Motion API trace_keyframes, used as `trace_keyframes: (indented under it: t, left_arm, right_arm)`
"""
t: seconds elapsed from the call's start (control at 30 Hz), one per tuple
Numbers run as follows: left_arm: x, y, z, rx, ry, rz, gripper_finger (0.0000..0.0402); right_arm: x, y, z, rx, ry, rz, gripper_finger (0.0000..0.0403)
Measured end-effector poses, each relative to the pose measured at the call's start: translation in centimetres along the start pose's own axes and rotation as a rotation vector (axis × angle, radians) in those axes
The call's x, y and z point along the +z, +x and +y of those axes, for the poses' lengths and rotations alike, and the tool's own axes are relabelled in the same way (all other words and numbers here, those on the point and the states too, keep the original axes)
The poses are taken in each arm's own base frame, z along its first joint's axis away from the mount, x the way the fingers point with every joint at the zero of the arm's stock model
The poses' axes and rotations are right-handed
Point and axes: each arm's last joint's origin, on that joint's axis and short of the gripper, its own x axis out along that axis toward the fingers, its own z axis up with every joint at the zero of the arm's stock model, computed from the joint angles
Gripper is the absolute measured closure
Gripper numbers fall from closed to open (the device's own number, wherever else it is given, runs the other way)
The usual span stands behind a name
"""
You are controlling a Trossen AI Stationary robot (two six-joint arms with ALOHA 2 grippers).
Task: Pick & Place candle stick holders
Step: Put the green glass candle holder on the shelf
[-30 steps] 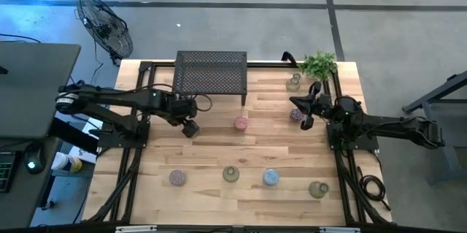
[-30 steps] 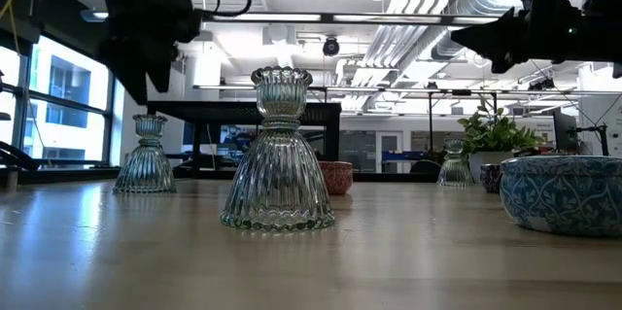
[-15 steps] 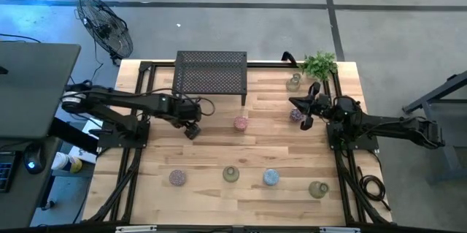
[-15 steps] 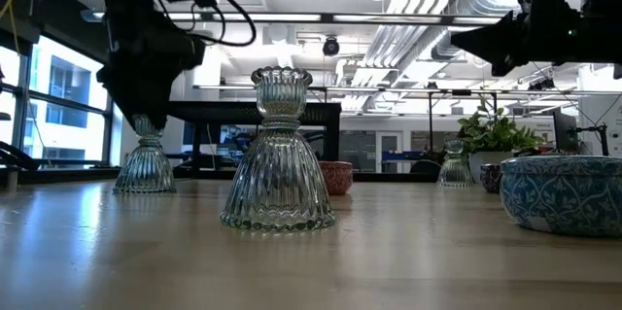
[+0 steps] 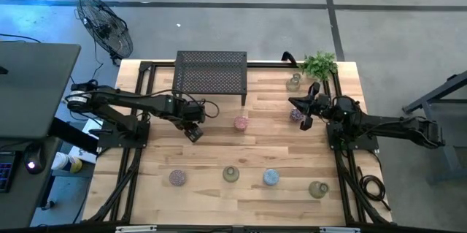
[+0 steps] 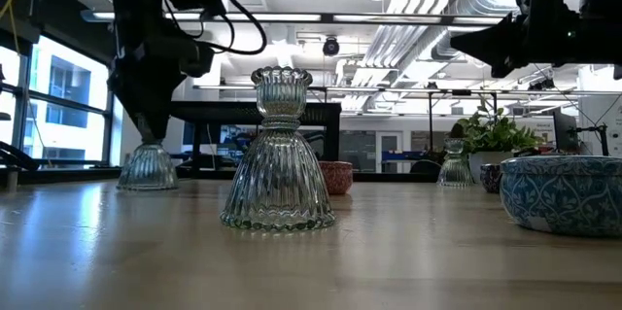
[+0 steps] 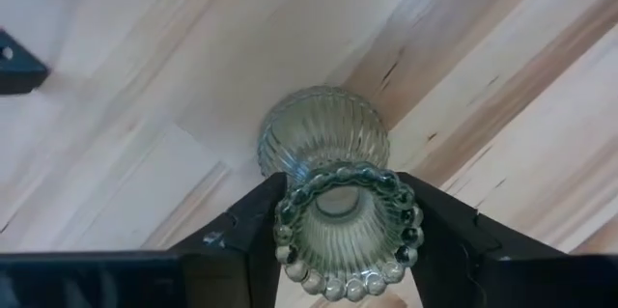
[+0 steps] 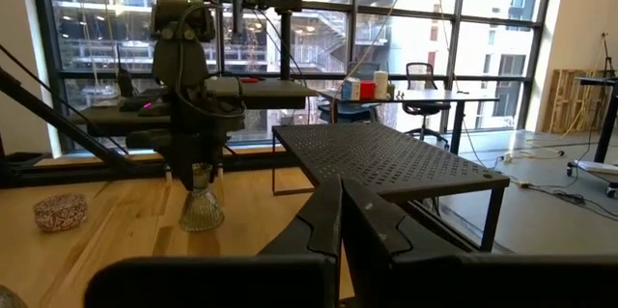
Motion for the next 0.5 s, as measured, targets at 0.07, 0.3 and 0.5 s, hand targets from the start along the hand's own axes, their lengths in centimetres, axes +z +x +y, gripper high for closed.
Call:
trace_keyframes:
  t: [0.07, 0.3, 0.5]
  left_arm:
    - [0.1, -0.1, -0.1, -0.006, 0.002, -0.003, 0.0237]
    - [1.0, -3.2, -0.7, -0.022, 0.069, 0.037, 0.0234]
    - [3.2, -9.1, -1.0, -0.096, 0.136, -0.004, 0.0232]
  right_arm:
    - [0.0, 0.0, 0.0, 0.0, 0.0, 0.005, 0.0403]
    - [0.0, 0.0, 0.0, -0.001, 0.0, 0.004, 0.0403]
    - [0.0, 0.0, 0.0, 0.001, 0.0, 0.005, 0.0403]
